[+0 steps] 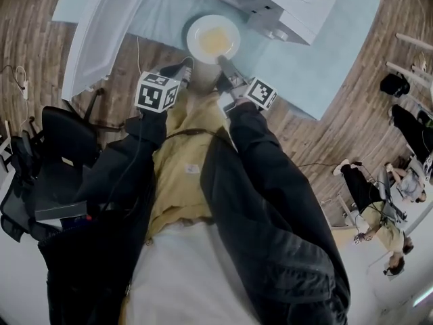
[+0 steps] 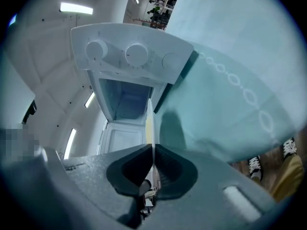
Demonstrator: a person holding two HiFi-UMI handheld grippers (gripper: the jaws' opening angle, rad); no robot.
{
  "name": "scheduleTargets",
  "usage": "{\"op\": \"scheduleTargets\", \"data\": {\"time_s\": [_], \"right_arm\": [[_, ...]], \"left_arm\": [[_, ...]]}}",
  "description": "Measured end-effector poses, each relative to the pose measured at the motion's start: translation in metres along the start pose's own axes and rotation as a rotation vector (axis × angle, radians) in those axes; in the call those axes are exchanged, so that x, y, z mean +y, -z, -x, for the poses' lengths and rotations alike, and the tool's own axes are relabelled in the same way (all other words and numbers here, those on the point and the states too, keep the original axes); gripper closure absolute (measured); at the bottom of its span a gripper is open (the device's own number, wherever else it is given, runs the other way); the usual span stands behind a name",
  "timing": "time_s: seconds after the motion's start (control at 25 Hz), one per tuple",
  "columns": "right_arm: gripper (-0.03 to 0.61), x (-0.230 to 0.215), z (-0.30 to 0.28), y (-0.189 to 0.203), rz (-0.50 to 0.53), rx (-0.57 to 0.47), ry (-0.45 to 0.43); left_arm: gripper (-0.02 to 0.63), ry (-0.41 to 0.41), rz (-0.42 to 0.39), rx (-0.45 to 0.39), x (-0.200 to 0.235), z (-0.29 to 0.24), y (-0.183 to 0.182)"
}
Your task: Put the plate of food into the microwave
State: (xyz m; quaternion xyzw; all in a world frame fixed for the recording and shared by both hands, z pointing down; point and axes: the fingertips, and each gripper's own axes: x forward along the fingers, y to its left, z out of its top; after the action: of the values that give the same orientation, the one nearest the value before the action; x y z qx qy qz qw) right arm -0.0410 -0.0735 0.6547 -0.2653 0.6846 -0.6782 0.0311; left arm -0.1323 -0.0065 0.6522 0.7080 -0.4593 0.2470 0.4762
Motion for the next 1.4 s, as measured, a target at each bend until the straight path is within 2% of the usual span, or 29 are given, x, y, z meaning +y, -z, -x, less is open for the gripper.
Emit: {"op": "scheduleTargets", "data": {"time_s": [0.2,0.32,0.68,1.08,1.4], "right_arm": [[0.569,0.013,-0.033,-0.008,0.027,-0.007,-0.019],[0.569,0.022,-0.05,-0.016,0.002,-0.031,-0.034],[0.566,0.053,-0.112,-0.062,-0.023,-0.168,-0.105],[0.565,0.054,-0.148,-0.114,-0.091,-0.288,-0.083],[0.569,0.054,-0.153,-0.128,-0.113,-0.352,-0.04]], "left_arm": [[0.618,-0.01,0.024,0.0,0.021,0.007,0.001],[0.618,-0.015,0.035,-0.003,0.029,0.009,-0.003],[0.618,-0.003,0.059,0.0,0.045,0.004,-0.011],[0.618,-0.007,0.091,0.0,0.055,0.001,-0.012],[0.618,-0.006,0.102,-0.004,0.055,0.002,-0.011]]}}
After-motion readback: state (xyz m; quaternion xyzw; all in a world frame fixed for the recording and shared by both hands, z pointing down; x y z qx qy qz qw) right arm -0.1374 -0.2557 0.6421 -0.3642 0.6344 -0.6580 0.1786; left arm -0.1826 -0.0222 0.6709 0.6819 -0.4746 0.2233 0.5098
